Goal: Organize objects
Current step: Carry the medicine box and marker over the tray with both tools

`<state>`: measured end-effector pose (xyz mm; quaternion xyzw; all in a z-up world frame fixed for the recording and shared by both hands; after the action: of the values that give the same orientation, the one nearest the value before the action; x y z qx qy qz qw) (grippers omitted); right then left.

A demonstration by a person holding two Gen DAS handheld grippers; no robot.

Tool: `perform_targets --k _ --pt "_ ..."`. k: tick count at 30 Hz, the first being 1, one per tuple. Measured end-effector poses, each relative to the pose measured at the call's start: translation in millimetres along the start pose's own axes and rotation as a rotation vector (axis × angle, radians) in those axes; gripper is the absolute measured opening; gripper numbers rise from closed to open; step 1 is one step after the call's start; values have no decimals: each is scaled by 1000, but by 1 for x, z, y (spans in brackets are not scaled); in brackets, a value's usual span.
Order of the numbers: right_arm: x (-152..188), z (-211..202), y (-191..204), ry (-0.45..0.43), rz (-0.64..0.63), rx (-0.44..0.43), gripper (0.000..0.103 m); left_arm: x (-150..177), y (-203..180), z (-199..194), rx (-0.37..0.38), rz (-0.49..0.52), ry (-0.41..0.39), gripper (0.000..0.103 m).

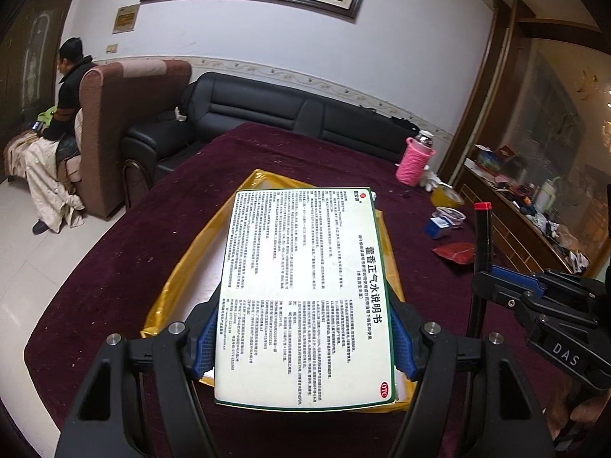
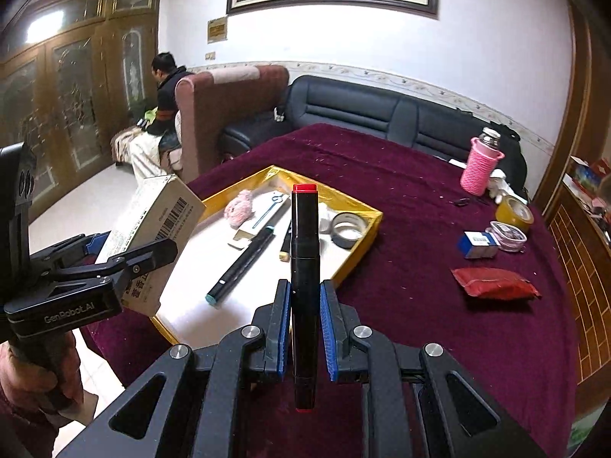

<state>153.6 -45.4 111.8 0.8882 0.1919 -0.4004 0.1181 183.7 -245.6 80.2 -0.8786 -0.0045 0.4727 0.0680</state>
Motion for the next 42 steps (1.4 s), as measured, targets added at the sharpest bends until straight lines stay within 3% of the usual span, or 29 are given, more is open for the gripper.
perform_targets --k 14,24,35,42 --pt "-7 47 48 69 -97 1 17 11 44 30 -52 -46 45 71" --pt "-1 81 60 144 -113 2 17 19 48 49 -45 -47 74 71" --pt "6 114 49 265 -33 -42 17 20 41 59 -108 31 71 71" --pt "12 126 45 316 3 -59 17 14 32 79 -131 92 140 71"
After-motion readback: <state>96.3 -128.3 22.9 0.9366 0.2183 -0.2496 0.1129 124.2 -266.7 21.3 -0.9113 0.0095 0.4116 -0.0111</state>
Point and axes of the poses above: each gripper's, at about its wrist camera, not at the fingertips, and z roughly the way its jaws point, y to its left, x to its underside, the point moved 2 cm from there along z, roughly the way its jaws point, and after that the axes turned 11 degrees about z, right-handed, at the moved point
